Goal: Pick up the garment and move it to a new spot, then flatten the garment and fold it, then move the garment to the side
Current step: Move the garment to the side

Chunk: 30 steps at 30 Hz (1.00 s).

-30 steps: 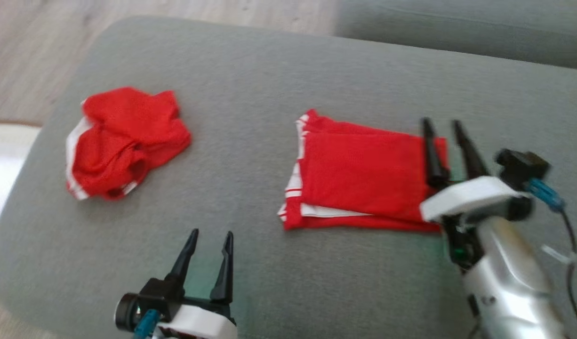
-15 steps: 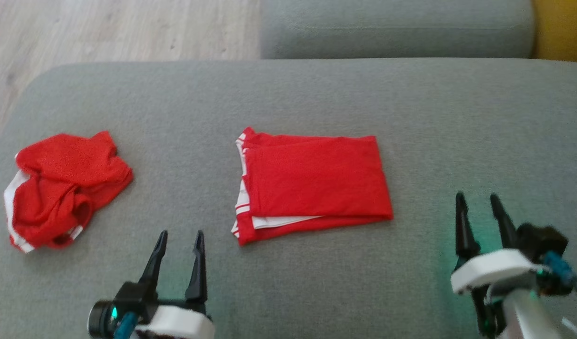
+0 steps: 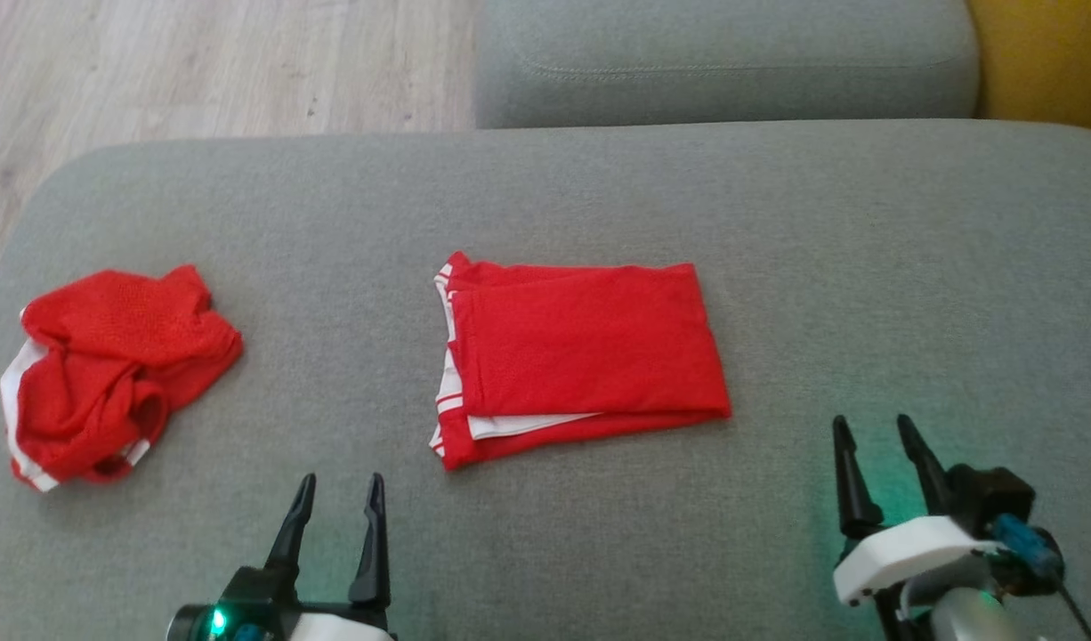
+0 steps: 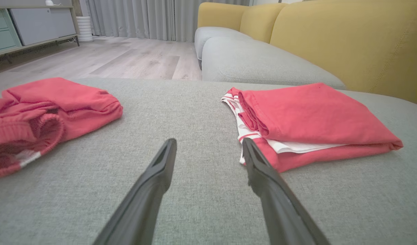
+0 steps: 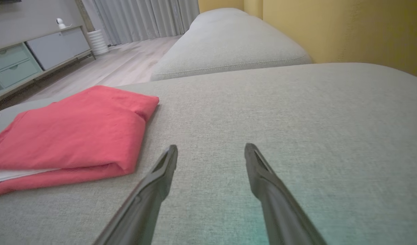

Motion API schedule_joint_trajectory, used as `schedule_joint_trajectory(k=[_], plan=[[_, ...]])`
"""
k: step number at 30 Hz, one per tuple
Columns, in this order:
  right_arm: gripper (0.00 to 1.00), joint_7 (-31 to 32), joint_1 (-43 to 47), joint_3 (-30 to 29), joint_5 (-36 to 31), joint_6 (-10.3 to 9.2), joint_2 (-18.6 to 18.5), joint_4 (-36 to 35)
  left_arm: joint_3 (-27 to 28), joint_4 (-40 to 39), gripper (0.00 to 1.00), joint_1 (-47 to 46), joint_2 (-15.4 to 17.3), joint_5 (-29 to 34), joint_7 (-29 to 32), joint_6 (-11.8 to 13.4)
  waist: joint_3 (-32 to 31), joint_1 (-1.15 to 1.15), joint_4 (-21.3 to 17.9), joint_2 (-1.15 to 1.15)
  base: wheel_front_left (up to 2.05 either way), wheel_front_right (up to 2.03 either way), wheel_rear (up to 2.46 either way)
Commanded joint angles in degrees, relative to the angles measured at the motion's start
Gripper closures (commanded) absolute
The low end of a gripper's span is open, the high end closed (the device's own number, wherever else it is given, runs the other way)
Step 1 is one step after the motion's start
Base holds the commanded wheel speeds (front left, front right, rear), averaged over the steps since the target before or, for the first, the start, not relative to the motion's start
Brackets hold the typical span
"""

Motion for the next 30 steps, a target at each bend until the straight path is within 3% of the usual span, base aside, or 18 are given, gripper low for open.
schedule_joint_trajectory(k=[1,9,19,20,21,22,26,30], plan=[[0.00,-0.77,-2.26,2.31,-0.27,-0.04,-0.11,-1.45,1.55,-1.87,0.00,-2.24,-0.03,0.55,-0.29,0.10,0.64,0.00,0.71,0.00,0.00,0.00,0.00],[0.00,0.78,-13.17,9.46,5.59,-0.04,-0.11,7.26,-2.86,-1.34,0.00,-3.74,-0.03,-0.92,-0.29,-0.55,4.72,0.00,6.31,0.00,0.00,0.00,0.00],[0.00,4.17,-22.66,6.92,4.17,-0.04,-0.11,23.35,-6.74,-1.21,0.00,-4.40,-0.03,-1.20,-0.29,-0.15,7.80,0.00,11.52,0.00,0.00,0.00,0.00],[0.05,4.13,-22.93,6.80,4.30,-0.04,-0.11,24.49,-6.74,-1.26,0.00,-4.44,-0.03,-1.23,-0.29,-0.09,7.95,0.00,11.54,0.00,0.00,0.00,0.00],[0.58,3.79,-23.24,6.51,4.56,-0.04,-0.11,25.41,-6.66,-1.31,0.00,-4.48,-0.03,-1.25,-0.29,-0.01,8.06,0.00,11.39,0.00,0.00,0.00,0.00],[1.00,3.05,-23.62,6.36,4.55,-0.04,-0.11,25.97,-6.55,-1.35,0.00,-4.61,-0.03,-1.24,-0.29,0.06,8.14,0.00,11.06,0.00,0.00,0.00,0.00],[1.00,0.58,-24.88,6.95,4.59,-0.04,-0.11,26.83,-5.91,-1.55,0.00,-4.97,-0.03,-0.89,-0.29,-0.07,7.65,0.00,7.54,0.00,0.00,0.00,0.00],[1.00,-0.43,-25.00,9.25,6.22,-0.04,-0.11,26.11,-5.04,-1.38,0.00,-5.15,-0.03,-0.29,-0.29,-0.67,6.51,0.00,0.25,0.00,0.00,0.00,0.00]])
